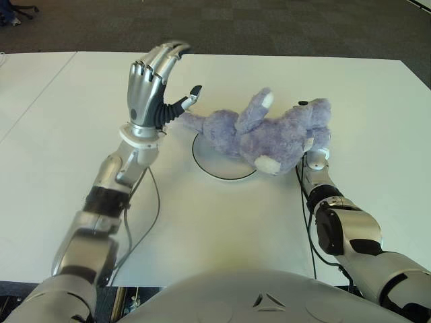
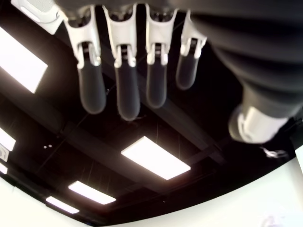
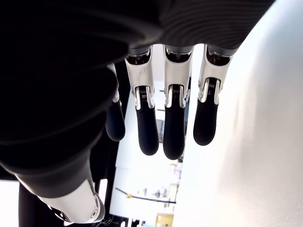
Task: Put the doll into the plate.
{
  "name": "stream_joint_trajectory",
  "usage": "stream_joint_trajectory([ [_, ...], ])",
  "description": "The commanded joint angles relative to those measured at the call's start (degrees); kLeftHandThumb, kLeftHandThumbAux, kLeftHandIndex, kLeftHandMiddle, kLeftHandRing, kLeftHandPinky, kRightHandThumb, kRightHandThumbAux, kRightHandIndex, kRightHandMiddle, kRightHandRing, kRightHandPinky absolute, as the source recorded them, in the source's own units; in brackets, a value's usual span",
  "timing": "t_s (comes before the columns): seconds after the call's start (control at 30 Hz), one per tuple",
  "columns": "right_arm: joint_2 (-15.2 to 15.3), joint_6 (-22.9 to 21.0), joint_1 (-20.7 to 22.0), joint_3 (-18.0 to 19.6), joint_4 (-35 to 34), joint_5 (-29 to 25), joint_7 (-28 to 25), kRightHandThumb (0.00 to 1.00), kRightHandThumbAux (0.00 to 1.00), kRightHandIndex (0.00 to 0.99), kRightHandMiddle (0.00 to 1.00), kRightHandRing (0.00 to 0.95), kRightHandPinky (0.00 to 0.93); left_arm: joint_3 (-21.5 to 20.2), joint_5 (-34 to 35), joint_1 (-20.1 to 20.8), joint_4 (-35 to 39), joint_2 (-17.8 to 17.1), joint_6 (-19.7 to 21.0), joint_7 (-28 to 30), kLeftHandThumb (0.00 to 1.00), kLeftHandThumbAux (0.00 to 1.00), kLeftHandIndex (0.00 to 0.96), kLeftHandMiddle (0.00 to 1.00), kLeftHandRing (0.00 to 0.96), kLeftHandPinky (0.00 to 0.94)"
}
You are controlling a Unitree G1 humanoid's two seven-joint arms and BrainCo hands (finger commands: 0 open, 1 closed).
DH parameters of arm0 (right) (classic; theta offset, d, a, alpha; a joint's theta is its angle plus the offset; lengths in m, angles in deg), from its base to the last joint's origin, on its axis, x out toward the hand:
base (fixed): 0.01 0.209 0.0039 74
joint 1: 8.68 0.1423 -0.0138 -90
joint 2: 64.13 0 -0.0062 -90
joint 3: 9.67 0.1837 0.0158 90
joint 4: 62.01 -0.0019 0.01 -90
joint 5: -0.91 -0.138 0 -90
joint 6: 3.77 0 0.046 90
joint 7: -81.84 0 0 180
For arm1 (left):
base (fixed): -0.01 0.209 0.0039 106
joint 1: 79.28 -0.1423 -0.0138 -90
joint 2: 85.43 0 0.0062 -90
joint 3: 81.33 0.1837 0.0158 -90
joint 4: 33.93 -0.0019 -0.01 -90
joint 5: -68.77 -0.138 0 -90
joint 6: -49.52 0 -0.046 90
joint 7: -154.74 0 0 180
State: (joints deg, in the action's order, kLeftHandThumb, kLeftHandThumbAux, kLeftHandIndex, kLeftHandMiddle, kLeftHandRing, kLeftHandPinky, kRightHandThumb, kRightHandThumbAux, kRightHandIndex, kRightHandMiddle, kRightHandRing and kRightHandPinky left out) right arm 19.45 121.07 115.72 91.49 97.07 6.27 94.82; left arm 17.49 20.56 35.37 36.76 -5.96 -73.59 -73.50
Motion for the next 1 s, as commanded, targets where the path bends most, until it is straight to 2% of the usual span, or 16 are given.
stream_joint_trajectory([
  [0.03, -5.5, -5.8, -12.9, -0.7, 8.4, 0.6, -0.2, 0.262, 0.81, 0.276, 0.349, 0.366, 0.363, -0.8, 1.4, 9.2, -29.0, -3.2, -0.5, -7.5, 0.031, 0.603, 0.129, 0.163, 0.272, 0.344],
  [0.13, -5.5, -5.9, -12.9, -0.7, 8.4, 0.6, -0.2, 0.265, 0.813, 0.277, 0.349, 0.367, 0.365, -1.2, 2.9, 10.6, -32.4, -2.6, 1.4, -6.1, 0.014, 0.632, 0.106, 0.154, 0.277, 0.37],
  [0.27, -5.5, -5.9, -12.9, -0.6, 8.4, 0.5, -0.3, 0.27, 0.814, 0.284, 0.349, 0.368, 0.367, -3.0, 7.1, 13.1, -37.8, -1.1, 1.3, -3.9, 0.068, 0.698, 0.1, 0.195, 0.347, 0.475],
  [0.37, -5.5, -5.9, -12.9, -0.5, 8.4, 0.5, -0.3, 0.272, 0.813, 0.285, 0.349, 0.368, 0.366, -3.4, 8.4, 14.3, -39.9, -0.7, 0.9, -3.5, 0.103, 0.716, 0.11, 0.226, 0.381, 0.491],
  [0.5, -5.3, -6.0, -12.8, -0.6, 8.4, 0.5, -0.4, 0.267, 0.811, 0.279, 0.348, 0.368, 0.371, -7.5, 15.4, 17.6, -47.7, 2.0, 2.4, 1.3, 0.16, 0.73, 0.148, 0.294, 0.443, 0.537],
  [0.63, -5.2, -6.1, -12.8, -0.5, 8.4, 0.4, -0.6, 0.262, 0.809, 0.273, 0.347, 0.366, 0.364, -11.8, 22.1, 19.9, -53.1, 3.6, 5.8, 7.6, 0.144, 0.69, 0.132, 0.244, 0.411, 0.488],
  [0.8, -5.1, -6.2, -12.8, -0.3, 8.4, 0.3, -0.7, 0.27, 0.811, 0.275, 0.347, 0.366, 0.369, -13.2, 25.4, 21.1, -55.1, 4.1, 8.2, 10.7, 0.117, 0.672, 0.113, 0.212, 0.375, 0.448],
  [1.0, -5.0, -6.0, -12.8, -0.2, 8.4, 0.2, -0.9, 0.284, 0.814, 0.278, 0.351, 0.371, 0.371, -15.1, 29.2, 21.8, -56.9, 6.5, 13.4, 14.0, 0.078, 0.656, 0.108, 0.192, 0.331, 0.413],
])
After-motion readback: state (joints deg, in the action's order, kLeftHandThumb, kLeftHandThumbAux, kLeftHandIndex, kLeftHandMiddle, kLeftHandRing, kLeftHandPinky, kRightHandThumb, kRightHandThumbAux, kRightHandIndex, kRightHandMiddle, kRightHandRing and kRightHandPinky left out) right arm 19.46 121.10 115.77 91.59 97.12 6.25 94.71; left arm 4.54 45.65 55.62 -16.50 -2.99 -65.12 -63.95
